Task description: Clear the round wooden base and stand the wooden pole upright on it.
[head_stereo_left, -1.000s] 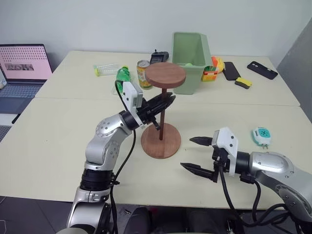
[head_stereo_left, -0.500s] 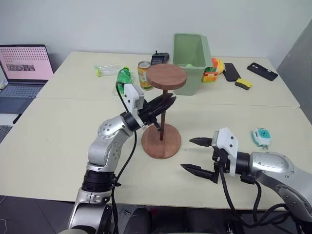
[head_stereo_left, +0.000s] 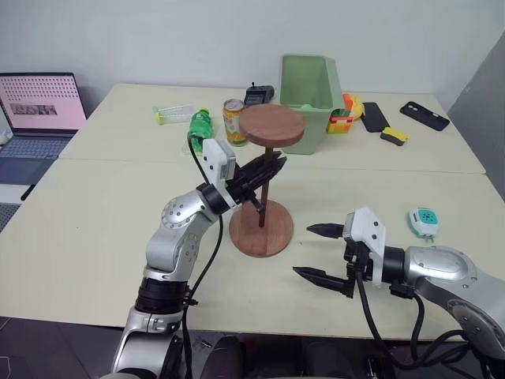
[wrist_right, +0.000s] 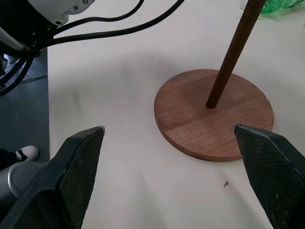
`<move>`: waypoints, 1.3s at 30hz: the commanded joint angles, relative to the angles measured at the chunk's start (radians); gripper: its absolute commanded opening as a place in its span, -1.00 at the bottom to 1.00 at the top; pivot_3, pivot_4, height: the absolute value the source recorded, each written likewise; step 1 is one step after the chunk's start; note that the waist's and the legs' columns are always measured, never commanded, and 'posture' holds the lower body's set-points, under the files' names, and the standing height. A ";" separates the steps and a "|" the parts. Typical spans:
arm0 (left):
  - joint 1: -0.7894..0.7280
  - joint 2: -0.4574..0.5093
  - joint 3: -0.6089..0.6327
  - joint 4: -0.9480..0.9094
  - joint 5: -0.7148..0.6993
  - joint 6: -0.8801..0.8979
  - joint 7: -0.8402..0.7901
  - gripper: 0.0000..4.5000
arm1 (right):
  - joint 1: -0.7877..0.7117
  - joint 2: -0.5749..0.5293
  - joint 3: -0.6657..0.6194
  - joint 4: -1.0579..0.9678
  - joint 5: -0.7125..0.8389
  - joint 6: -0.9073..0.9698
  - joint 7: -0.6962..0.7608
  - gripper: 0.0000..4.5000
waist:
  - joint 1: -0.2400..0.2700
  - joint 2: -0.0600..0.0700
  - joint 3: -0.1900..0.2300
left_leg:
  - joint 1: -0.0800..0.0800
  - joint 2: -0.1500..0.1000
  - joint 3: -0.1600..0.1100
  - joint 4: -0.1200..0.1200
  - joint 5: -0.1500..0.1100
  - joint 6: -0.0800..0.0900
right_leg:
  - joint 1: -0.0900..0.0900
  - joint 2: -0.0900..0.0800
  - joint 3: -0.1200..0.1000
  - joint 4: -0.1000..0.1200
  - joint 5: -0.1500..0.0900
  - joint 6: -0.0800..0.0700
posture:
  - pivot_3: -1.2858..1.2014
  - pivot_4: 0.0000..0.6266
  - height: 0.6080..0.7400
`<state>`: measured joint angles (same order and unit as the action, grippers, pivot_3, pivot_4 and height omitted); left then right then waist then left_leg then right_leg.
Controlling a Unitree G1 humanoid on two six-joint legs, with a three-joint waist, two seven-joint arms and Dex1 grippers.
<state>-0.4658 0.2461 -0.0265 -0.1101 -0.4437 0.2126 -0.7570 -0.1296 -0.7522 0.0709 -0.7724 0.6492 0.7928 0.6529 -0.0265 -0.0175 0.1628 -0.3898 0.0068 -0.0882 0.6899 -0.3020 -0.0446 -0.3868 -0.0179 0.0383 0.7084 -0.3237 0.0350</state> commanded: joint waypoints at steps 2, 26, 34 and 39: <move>0.038 0.016 0.001 0.008 0.016 -0.024 -0.004 -0.88 | -0.004 -0.005 -0.003 -0.036 0.003 -0.010 0.007 1.00 | 0.000 0.000 0.000 | 0.002 0.000 0.000 -0.001 0.000 0.000 | 0.001 0.000 0.000 -0.001 0.000 0.000 | 0.03 -0.52 1.00; 0.111 0.080 -0.010 0.037 0.051 -0.017 0.043 -0.88 | -0.010 0.003 0.004 -0.036 0.013 -0.004 0.005 1.00 | -0.003 0.000 0.000 | 0.025 0.002 0.006 -0.017 0.000 0.000 | 0.019 0.001 0.002 -0.012 0.000 0.000 | 0.03 -0.52 1.00; 0.103 0.107 -0.017 0.033 0.068 -0.003 0.067 -0.50 | -0.016 0.015 0.003 -0.032 0.018 -0.004 0.005 1.00 | -0.004 0.001 0.000 | 0.026 0.002 0.007 -0.019 0.000 0.000 | 0.019 0.001 0.003 -0.012 0.000 0.000 | 0.03 -0.52 1.00; 0.104 0.119 -0.028 0.036 0.090 -0.021 0.038 0.01 | -0.014 0.017 0.004 -0.034 0.017 -0.005 0.004 1.00 | -0.001 -0.002 0.002 | 0.022 0.002 0.007 -0.023 0.000 0.000 | 0.016 0.001 0.002 -0.017 0.000 0.000 | 0.03 -0.52 1.00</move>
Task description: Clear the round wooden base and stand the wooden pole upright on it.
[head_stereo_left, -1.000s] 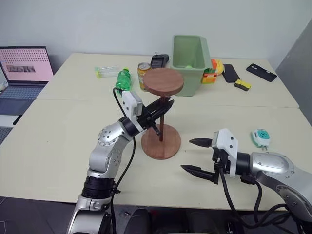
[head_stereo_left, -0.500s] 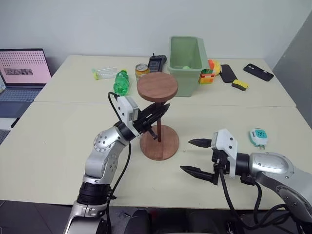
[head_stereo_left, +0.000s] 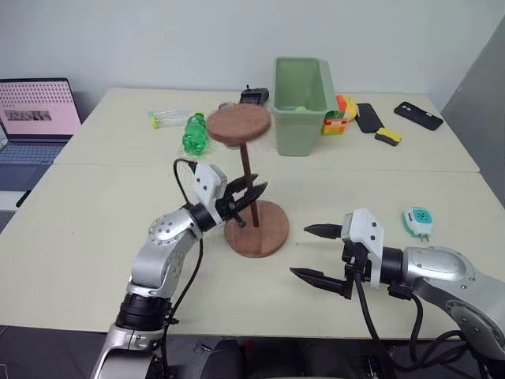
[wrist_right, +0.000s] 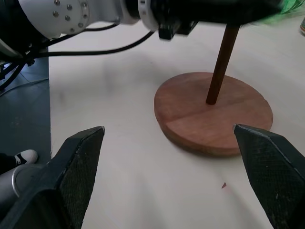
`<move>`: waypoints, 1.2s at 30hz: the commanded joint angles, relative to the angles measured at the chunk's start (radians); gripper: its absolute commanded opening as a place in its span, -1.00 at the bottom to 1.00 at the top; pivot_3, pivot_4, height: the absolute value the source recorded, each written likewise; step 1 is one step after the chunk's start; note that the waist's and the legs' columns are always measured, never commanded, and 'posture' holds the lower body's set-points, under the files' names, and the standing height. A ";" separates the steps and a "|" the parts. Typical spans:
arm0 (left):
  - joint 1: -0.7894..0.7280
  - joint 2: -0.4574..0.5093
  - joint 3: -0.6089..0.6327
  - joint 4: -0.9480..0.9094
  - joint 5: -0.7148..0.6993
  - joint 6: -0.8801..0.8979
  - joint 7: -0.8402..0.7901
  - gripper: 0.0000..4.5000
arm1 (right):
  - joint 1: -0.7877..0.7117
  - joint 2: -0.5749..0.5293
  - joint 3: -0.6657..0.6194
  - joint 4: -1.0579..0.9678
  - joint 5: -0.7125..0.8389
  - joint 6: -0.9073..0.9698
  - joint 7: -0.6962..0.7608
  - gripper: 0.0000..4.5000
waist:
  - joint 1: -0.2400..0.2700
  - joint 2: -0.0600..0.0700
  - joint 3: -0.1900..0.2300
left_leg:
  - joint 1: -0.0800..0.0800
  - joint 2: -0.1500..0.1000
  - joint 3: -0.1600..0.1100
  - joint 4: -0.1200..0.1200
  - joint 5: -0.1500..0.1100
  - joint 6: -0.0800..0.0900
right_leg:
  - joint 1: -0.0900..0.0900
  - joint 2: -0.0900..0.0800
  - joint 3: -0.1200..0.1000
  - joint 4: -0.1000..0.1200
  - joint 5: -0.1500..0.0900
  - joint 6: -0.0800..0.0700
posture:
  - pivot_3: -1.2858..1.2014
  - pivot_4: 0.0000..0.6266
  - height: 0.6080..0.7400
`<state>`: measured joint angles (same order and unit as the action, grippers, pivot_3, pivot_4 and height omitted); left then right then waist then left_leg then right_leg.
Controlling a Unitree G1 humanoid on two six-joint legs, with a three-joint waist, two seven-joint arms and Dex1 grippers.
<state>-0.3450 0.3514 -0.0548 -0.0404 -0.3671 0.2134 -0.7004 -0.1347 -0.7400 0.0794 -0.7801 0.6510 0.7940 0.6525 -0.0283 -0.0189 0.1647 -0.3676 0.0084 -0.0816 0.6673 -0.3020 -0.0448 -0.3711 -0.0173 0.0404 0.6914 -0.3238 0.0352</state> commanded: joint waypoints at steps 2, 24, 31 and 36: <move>-0.018 0.019 -0.006 -0.038 0.016 -0.033 -0.044 0.09 | -0.008 0.005 -0.005 -0.025 0.015 -0.007 0.005 1.00 | 0.003 0.000 0.000 | -0.001 0.000 -0.001 -0.002 0.000 0.000 | 0.000 -0.001 0.000 -0.004 0.000 0.000 | 0.03 -0.52 1.00; -0.068 0.389 -0.014 -0.118 -0.015 0.158 -0.402 0.09 | 0.016 -0.020 -0.040 0.035 -0.025 -0.055 0.032 1.00 | 0.001 0.001 0.001 | -0.007 -0.001 -0.003 -0.003 0.000 0.000 | -0.002 -0.002 -0.002 -0.010 0.000 0.000 | 0.03 -0.52 1.00; 0.033 0.558 0.171 -0.167 -0.068 0.254 -0.417 0.09 | 0.050 -0.098 -0.165 0.096 -0.014 -0.118 0.139 1.00 | -0.001 0.002 0.003 | -0.007 0.000 -0.003 -0.004 0.000 0.000 | -0.003 -0.002 -0.001 -0.010 0.000 0.000 | 0.03 -0.52 1.00; 0.152 0.620 0.331 -0.162 -0.070 0.277 -0.375 0.09 | 0.070 -0.146 -0.268 0.136 0.024 -0.155 0.230 1.00 | -0.001 0.003 0.004 | -0.007 0.001 -0.003 -0.004 0.000 0.000 | -0.003 -0.003 -0.002 -0.010 0.000 0.000 | 0.03 -0.52 1.00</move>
<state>-0.2138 0.9515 0.2129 -0.1829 -0.4247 0.4887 -1.0893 -0.0676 -0.8669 -0.1410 -0.6364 0.6514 0.6687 0.8432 -0.0289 -0.0158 0.1687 -0.3745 0.0095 -0.0849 0.6628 -0.3022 -0.0446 -0.3740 -0.0205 0.0389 0.6818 -0.3236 0.0351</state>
